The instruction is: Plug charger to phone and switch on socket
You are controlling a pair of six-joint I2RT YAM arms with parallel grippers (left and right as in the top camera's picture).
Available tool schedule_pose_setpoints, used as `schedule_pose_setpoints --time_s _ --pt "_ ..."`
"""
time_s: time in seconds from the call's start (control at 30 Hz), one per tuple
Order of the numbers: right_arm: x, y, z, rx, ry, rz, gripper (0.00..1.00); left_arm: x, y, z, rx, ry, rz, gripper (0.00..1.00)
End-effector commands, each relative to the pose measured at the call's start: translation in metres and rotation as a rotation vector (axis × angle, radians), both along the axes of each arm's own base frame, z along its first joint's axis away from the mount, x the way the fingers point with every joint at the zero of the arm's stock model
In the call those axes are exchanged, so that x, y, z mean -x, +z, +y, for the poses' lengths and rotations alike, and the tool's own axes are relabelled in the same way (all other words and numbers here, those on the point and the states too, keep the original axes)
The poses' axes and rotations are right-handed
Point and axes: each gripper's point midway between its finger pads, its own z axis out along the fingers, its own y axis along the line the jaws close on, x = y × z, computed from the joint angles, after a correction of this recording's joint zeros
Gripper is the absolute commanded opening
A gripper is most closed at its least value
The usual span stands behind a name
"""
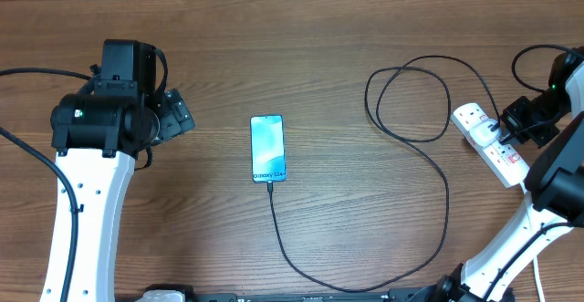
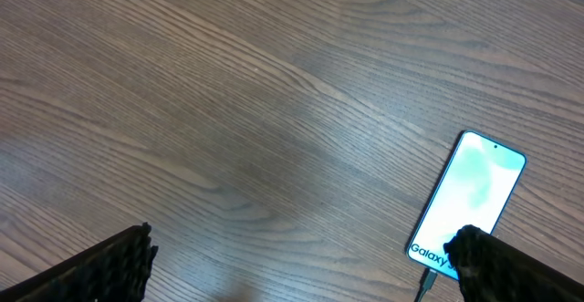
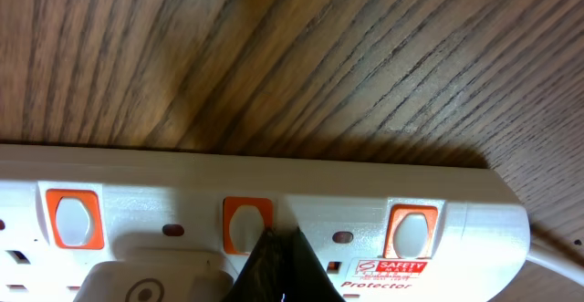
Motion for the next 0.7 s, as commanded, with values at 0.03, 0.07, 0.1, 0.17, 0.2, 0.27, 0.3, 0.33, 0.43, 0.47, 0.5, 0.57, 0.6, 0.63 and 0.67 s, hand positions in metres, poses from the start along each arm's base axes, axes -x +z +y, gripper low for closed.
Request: schedule_pose_setpoints --time_s 0.03,0.07,0.1,0.17,0.2,0.27,0.3,0.33,0.43,0.47,0.5,0.57,0.6,0.63,0.67 --pt "-0.002 -0.009 0.004 -0.015 0.005 0.013 0.04 0.002 0.004 -0.002 0.010 0.007 -0.017 1.00" --pt "-0.001 -0.003 0.001 -0.012 -0.012 0.014 0.04 0.002 0.004 -0.002 0.010 0.008 -0.018 1.00" --pt "-0.002 0.002 -0.001 -0.011 -0.016 0.012 0.04 0.002 0.005 -0.002 0.010 0.008 -0.018 1.00" --pt "-0.006 0.017 -0.008 -0.003 -0.025 -0.003 0.04 0.001 0.005 -0.002 0.010 0.008 -0.020 1.00" --pt "-0.008 0.024 -0.011 0.002 -0.029 -0.012 0.04 0.001 0.005 -0.002 0.010 0.008 -0.021 1.00" --pt "-0.011 0.038 -0.015 0.008 -0.025 -0.026 0.04 0.001 0.005 -0.002 0.010 0.008 -0.022 1.00" --pt "-0.012 0.042 -0.015 0.009 -0.015 -0.032 0.04 0.001 0.005 -0.002 0.010 0.008 -0.022 1.00" --pt "-0.013 0.043 -0.016 0.010 -0.013 -0.035 0.04 0.001 0.005 -0.002 0.010 0.008 -0.022 1.00" --pt "-0.011 0.039 -0.014 0.005 -0.005 -0.027 0.04 0.001 0.005 -0.002 0.010 0.008 -0.022 1.00" --pt "-0.011 0.037 -0.012 0.003 0.001 -0.026 0.04 0.001 0.005 -0.002 0.010 0.008 -0.022 1.00" --pt "-0.011 0.035 -0.010 0.000 0.007 -0.020 0.04 0.001 0.005 -0.002 0.010 0.008 -0.022 1.00" --pt "-0.011 0.029 -0.006 -0.004 0.017 -0.016 0.04 0.001 0.005 -0.002 0.011 0.008 -0.021 1.00" --pt "-0.011 0.025 -0.004 -0.005 0.021 -0.013 0.04 0.001 0.005 -0.002 0.011 0.008 -0.021 0.99" --pt "-0.010 0.023 -0.002 -0.007 0.025 -0.010 0.04 0.001 0.005 -0.002 0.011 0.008 -0.022 0.99" --pt "-0.010 0.018 0.001 -0.009 0.032 -0.007 0.04 0.001 0.005 -0.002 0.011 0.008 -0.022 1.00"
